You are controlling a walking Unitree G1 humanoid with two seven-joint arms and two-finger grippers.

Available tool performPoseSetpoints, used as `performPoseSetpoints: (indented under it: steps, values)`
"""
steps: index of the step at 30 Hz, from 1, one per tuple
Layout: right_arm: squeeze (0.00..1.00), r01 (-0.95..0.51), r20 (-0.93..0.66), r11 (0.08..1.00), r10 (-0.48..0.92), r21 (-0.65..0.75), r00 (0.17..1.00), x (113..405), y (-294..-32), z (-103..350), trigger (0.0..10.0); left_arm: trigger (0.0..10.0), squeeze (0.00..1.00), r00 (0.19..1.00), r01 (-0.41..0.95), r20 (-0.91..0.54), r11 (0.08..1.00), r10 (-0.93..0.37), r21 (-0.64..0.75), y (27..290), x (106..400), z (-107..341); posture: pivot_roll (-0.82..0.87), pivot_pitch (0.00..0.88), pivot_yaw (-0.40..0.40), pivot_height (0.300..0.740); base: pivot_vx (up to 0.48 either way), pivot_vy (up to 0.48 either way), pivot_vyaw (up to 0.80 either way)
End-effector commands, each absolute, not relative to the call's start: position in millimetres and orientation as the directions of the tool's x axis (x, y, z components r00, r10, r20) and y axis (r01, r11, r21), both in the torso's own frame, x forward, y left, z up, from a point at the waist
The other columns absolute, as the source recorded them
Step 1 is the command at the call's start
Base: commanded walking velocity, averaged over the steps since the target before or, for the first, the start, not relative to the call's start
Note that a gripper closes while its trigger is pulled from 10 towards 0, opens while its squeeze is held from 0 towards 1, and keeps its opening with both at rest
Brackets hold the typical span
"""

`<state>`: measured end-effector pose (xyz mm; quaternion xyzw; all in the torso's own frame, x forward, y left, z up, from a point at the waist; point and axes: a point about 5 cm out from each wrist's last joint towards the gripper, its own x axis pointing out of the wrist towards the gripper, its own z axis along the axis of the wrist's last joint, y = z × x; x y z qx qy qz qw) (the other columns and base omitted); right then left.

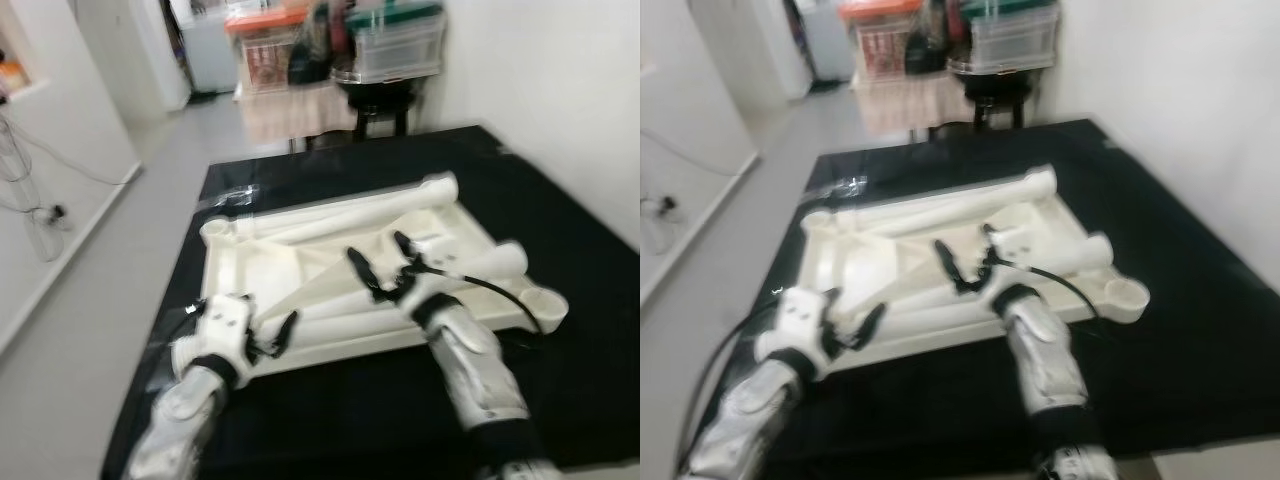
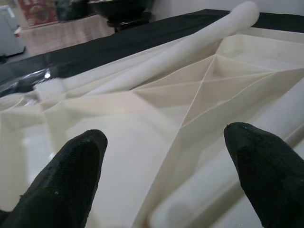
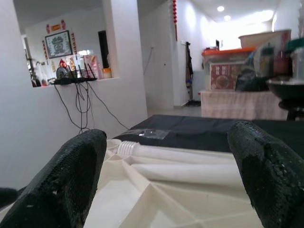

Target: Building children table

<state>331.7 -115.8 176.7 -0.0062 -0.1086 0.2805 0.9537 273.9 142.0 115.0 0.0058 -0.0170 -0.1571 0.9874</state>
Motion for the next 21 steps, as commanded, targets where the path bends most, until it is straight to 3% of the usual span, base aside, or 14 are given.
performPoseSetpoints:
  steps: [1,9,13,18,21]
  values:
    - [0.00,-0.530,0.189,0.841,0.541,-0.106,0.820,332.2,-118.7,178.1,10.0,10.0,0.00,0.948,0.318,0.025,0.948,-0.319,0.020,140.5,273.0,113.9,-0.05,0.000,0.079,0.740,0.292,0.000,0.00]
    - [0.00,-0.598,0.151,0.771,0.632,-0.220,0.760,331.7,-109.0,187.1,10.0,10.0,0.00,0.966,0.257,0.031,0.966,-0.258,0.022,145.6,273.4,117.3,-0.04,0.000,0.066,0.740,0.163,0.000,0.00]
    - [0.00,-0.663,0.062,0.674,0.715,-0.325,0.697,324.6,-104.1,180.8,10.0,10.0,0.00,0.957,0.288,0.006,0.957,-0.289,0.016,140.1,268.3,114.8,-0.04,0.000,0.064,0.740,0.000,-0.476,0.00]
    - [0.00,-0.760,-0.084,0.519,0.802,-0.392,0.591,316.0,-110.1,177.9,10.0,10.0,0.00,0.952,0.308,0.001,0.952,-0.308,0.002,133.7,265.9,117.8,-0.04,0.000,0.061,0.740,0.000,-0.189,0.80]
    - [0.00,-0.768,-0.113,0.488,0.810,-0.414,0.575,317.1,-113.8,182.0,10.0,10.0,0.00,0.950,0.313,0.007,0.950,-0.313,-0.009,132.1,265.0,119.0,-0.04,0.000,0.060,0.740,0.000,0.000,0.80]
